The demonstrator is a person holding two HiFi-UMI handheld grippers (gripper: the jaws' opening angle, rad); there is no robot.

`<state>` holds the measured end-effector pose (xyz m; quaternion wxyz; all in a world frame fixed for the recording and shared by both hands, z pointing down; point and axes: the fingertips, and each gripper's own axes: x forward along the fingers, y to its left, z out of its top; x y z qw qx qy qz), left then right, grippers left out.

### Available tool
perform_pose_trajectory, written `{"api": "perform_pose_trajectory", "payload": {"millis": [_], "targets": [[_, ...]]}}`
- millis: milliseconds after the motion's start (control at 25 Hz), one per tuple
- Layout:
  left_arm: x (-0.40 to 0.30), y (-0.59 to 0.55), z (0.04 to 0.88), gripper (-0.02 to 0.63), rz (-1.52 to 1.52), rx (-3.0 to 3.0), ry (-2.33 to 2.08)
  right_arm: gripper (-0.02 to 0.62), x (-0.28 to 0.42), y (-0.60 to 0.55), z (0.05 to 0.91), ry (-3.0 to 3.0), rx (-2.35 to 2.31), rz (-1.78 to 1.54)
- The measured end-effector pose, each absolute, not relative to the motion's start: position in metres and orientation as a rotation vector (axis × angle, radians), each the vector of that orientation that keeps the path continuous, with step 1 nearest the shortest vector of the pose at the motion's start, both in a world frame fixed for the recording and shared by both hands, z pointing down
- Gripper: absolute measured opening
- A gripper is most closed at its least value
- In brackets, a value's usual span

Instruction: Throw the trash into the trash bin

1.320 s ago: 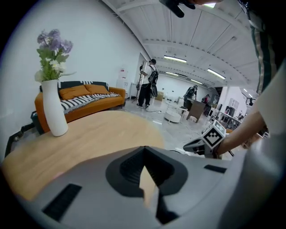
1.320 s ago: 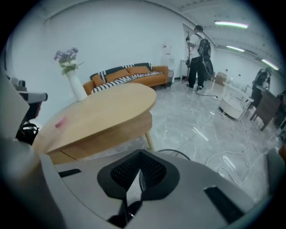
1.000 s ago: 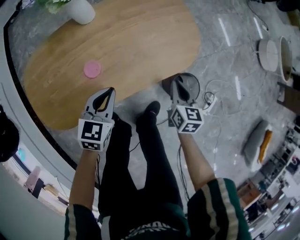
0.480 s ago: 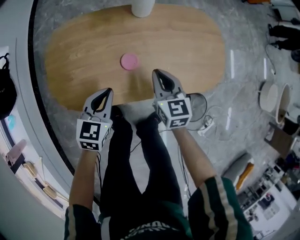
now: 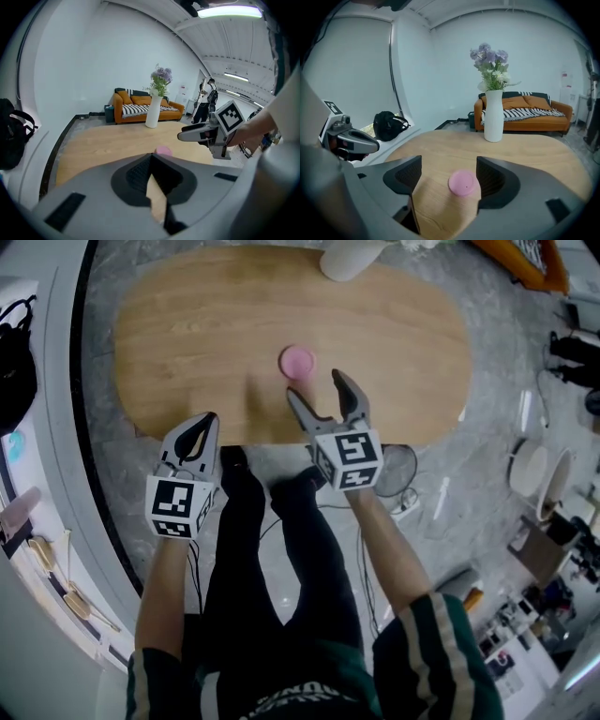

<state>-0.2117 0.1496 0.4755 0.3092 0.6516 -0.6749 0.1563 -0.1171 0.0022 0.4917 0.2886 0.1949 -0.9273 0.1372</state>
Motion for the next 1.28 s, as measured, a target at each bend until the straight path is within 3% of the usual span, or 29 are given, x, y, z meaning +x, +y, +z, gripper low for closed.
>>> {"api": "perform_pose_trajectory", "payload": {"millis": [720,1280], "targets": [[-0.236,0.163,0.497,0.000,0.405,1.692,-1.756,0.340,-0.136,-0.022,0.612,-2.137,0.476,0.292],[-0.246,0.161,0.507,0.000,0.427,1.697,-1.731,0.339,-0.131,-0.024,0.631,-2.041,0.457,0.283]]}}
